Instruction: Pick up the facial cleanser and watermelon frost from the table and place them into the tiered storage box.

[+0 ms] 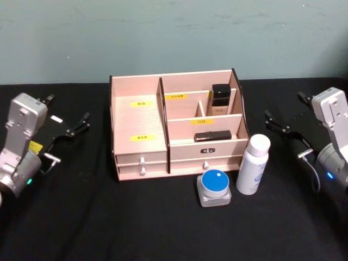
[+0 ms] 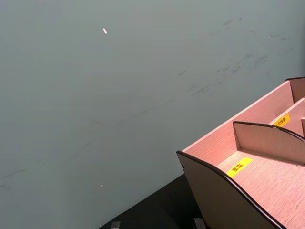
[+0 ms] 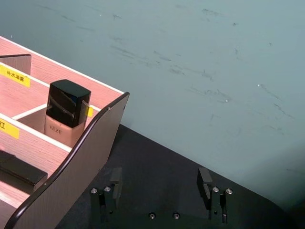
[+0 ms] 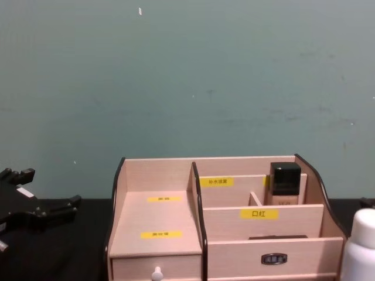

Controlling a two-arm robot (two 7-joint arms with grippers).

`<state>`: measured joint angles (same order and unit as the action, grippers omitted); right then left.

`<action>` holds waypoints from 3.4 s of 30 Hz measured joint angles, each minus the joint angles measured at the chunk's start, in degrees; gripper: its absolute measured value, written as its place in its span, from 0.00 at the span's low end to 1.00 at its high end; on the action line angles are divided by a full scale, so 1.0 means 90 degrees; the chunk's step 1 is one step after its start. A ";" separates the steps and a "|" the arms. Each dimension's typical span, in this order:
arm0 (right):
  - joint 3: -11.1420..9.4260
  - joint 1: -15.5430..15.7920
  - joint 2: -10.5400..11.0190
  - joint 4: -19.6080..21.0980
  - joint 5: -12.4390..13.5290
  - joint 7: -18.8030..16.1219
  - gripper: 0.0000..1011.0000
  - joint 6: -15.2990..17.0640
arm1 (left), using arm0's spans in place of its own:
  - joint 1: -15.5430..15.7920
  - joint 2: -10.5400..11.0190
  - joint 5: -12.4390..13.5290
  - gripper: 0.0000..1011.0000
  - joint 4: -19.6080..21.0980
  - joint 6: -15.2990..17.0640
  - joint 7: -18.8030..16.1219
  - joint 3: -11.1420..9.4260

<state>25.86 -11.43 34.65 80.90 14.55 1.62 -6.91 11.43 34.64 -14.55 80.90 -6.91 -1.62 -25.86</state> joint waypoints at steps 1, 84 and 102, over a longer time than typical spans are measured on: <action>0.0000 0.0000 0.0000 0.0000 0.0000 0.0000 0.99 0.0000 | 0.0000 0.0000 0.0000 0.99 0.0000 0.0000 0.0000 0.0000; -0.1590 0.3025 0.1490 0.3580 0.1386 -0.1498 0.99 0.0595 | 0.0000 0.0000 0.0000 0.99 0.0000 0.0000 0.0000 0.0000; -0.1272 0.2673 0.0981 0.2949 0.1067 -0.1681 0.99 0.1095 | 0.0000 0.0000 0.0000 0.99 0.0000 0.0000 0.0000 0.0000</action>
<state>14.42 12.63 43.48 107.44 24.15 -13.51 2.95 11.43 34.65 -14.55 80.90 -6.91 -1.62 -25.86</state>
